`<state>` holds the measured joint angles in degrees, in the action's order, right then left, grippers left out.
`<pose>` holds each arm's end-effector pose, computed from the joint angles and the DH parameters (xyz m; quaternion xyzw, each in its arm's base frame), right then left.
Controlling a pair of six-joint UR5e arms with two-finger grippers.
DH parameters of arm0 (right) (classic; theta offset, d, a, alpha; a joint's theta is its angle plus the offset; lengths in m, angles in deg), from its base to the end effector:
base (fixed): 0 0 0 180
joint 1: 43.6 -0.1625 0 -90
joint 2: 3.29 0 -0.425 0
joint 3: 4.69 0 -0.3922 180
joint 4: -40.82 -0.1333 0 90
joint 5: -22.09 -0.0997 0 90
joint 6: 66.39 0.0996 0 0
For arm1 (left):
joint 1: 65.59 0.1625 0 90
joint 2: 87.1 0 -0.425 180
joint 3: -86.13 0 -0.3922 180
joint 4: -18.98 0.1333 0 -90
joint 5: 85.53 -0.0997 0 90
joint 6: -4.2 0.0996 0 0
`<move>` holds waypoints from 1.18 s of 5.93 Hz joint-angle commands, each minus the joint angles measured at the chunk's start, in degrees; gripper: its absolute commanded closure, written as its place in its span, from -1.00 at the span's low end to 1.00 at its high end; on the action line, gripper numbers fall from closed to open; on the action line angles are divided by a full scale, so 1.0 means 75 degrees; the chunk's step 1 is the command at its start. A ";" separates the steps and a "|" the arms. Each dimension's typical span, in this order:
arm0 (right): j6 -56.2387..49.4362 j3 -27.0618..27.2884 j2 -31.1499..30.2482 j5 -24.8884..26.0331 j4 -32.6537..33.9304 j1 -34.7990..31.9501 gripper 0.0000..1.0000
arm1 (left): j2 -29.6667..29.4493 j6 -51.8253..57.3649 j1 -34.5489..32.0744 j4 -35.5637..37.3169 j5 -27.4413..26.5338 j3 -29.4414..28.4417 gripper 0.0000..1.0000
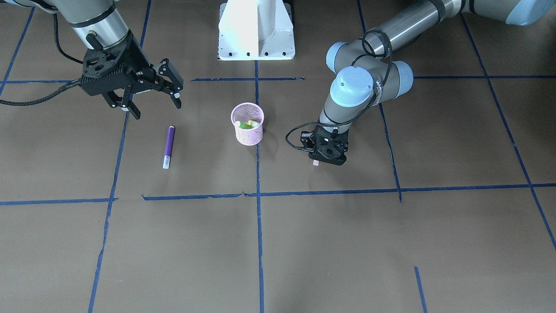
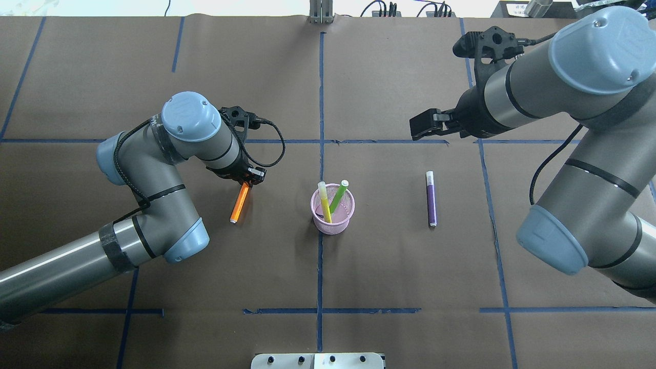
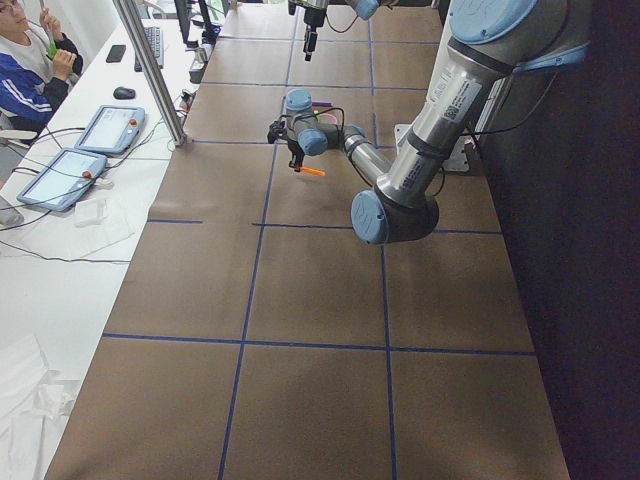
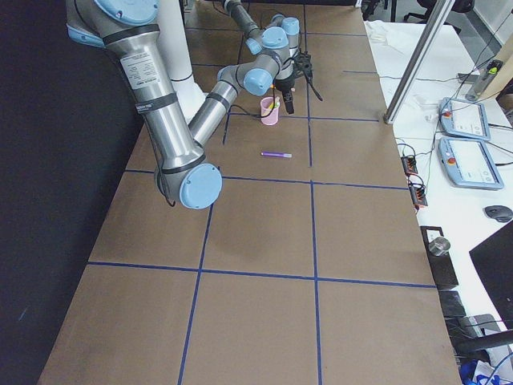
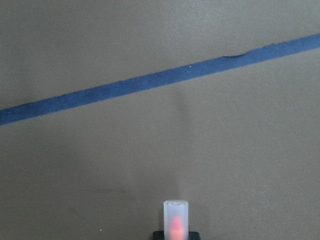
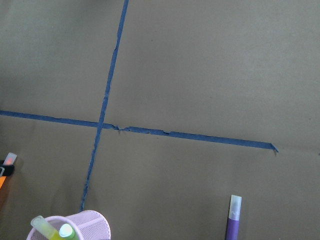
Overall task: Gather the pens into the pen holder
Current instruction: 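Lift the orange highlighter with the left gripper and carry it over the pink cup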
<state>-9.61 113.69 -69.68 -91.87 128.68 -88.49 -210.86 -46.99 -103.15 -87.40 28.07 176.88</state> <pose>-0.3198 -0.4496 0.2154 0.1369 -0.4621 -0.0054 0.8762 0.4925 -0.4966 0.2738 0.1148 0.4447 0.0975 0.8829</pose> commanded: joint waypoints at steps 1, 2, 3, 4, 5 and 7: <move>-0.0001 -0.0022 -0.0018 -0.0272 0.0493 -0.0026 -1.00 | 0.0259 0.0063 -0.0276 -0.0077 -0.0064 0.1486 1.00; -0.0012 -0.0080 -0.0018 -0.0285 0.0833 -0.0014 -1.00 | 0.0259 0.0063 -0.0266 -0.0797 -0.0552 0.1783 1.00; -0.0001 -0.0127 -0.0030 -0.0274 0.0848 -0.0026 -1.00 | 0.0271 -0.0065 -0.0277 -0.1500 -0.0707 0.1971 1.00; -0.0001 -0.0139 -0.0030 -0.0274 0.0848 -0.0026 -1.00 | 0.0306 -0.0055 -0.0277 -0.2064 -0.0779 0.2019 1.00; -0.0001 -0.0139 -0.0076 -0.0274 0.0859 -0.0026 -1.00 | 0.0503 -0.0054 -0.0208 -0.3358 -0.1209 0.1892 1.00; -0.0001 -0.0162 -0.0124 -0.0274 0.0860 -0.0026 -1.00 | 0.0833 -0.0252 0.0328 -0.6296 -0.2181 0.0727 1.00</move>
<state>-9.62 112.55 -70.51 -93.92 135.11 -88.68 -205.31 -47.91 -102.96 -123.54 14.96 186.94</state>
